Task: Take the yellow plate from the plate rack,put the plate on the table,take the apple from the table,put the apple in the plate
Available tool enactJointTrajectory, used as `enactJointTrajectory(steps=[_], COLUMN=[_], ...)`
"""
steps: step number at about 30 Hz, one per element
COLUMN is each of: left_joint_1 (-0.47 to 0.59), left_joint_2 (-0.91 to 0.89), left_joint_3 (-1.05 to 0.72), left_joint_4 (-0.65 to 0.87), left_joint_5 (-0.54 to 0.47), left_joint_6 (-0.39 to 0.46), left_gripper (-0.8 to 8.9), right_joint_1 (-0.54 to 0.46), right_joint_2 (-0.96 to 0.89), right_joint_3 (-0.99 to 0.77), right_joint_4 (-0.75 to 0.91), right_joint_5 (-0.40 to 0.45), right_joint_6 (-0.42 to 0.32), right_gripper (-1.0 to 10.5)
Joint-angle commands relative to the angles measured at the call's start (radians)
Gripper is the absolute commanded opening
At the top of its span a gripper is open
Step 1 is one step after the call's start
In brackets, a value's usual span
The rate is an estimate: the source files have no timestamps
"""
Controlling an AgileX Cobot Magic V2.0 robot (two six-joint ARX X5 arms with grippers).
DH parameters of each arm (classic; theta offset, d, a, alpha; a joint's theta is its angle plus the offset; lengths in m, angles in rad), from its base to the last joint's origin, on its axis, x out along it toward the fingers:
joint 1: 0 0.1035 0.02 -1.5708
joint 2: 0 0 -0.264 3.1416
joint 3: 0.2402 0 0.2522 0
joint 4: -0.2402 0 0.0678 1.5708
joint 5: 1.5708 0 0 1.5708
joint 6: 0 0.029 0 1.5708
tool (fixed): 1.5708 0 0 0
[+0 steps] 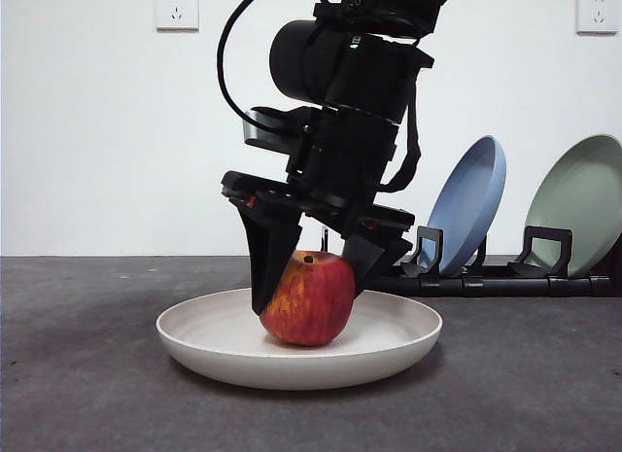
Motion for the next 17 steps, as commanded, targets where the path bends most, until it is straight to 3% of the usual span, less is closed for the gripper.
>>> enactJointTrajectory(steps=[1,4,6,13,17], left_joint_1=[0.002,0.002,0.002,0.002,0.002], left_joint_2=[-0.003,-0.003,-0.002,-0.002,-0.002], left_joint_3=[-0.003,-0.003,-0.003,-0.003,-0.003], left_joint_4=[0.003,0.004,0.004,0.004,0.004], left_joint_5=[0.001,0.001,0.001,0.001,0.001], left_joint_6=[-0.002,-0.002,-0.002,-0.002,-0.002], left_gripper=[-0.08,-0.08,-0.08,-0.08,-0.08], right_joint_1=[0.004,0.004,0.005,0.005,0.004], right_joint_2=[0.019,0.019,0.019,0.017,0.003], right_joint_3=[-0.003,-0.003,-0.003,-0.003,-0.001], right_joint_4=[-0.01,-0.012,-0.015,-0.015,-0.014], right_joint_5=[0.004,0.003,0.003,-0.003,0.01], right_joint_6=[0.008,0.009,0.009,0.01,0.012], right_gripper=[1.3,4.0,4.9,5.1,5.9])
